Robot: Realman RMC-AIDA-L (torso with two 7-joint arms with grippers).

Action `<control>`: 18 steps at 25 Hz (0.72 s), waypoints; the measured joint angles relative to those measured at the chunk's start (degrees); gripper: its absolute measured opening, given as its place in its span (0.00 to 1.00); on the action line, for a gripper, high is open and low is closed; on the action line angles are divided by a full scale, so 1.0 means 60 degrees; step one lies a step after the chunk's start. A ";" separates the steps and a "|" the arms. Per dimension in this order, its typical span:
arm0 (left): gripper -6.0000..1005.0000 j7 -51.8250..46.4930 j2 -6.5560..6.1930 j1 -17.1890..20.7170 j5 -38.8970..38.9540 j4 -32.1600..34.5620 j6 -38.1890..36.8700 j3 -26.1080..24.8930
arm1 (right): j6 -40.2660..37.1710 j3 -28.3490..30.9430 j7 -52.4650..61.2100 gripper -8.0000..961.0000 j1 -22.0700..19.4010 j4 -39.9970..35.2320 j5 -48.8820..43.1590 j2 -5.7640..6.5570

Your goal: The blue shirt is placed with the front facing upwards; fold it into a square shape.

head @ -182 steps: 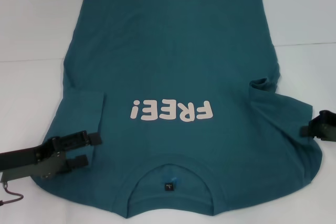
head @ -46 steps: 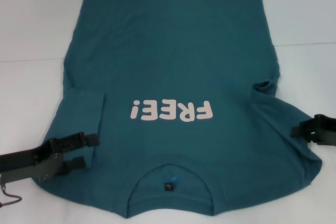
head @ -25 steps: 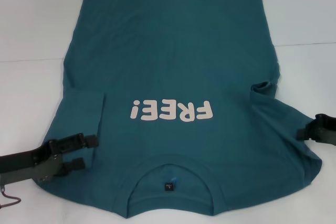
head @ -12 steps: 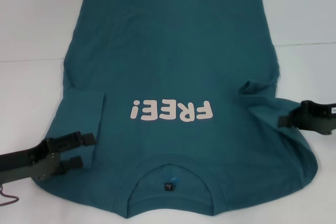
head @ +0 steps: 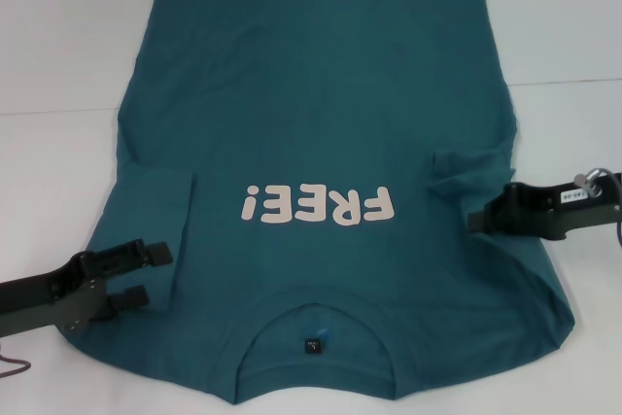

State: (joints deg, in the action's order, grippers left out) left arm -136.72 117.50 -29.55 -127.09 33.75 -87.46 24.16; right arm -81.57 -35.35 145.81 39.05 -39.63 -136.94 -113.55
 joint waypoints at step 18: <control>0.94 0.0021 0.0014 0.0033 0.0000 0.0000 0.0032 -0.0050 | 0.0216 -0.0950 -0.0291 0.01 0.0037 0.0175 -0.0014 0.0006</control>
State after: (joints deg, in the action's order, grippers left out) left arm -136.59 117.59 -29.35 -127.09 33.75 -87.27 23.86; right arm -80.27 -41.06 144.07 39.27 -38.58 -137.02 -113.52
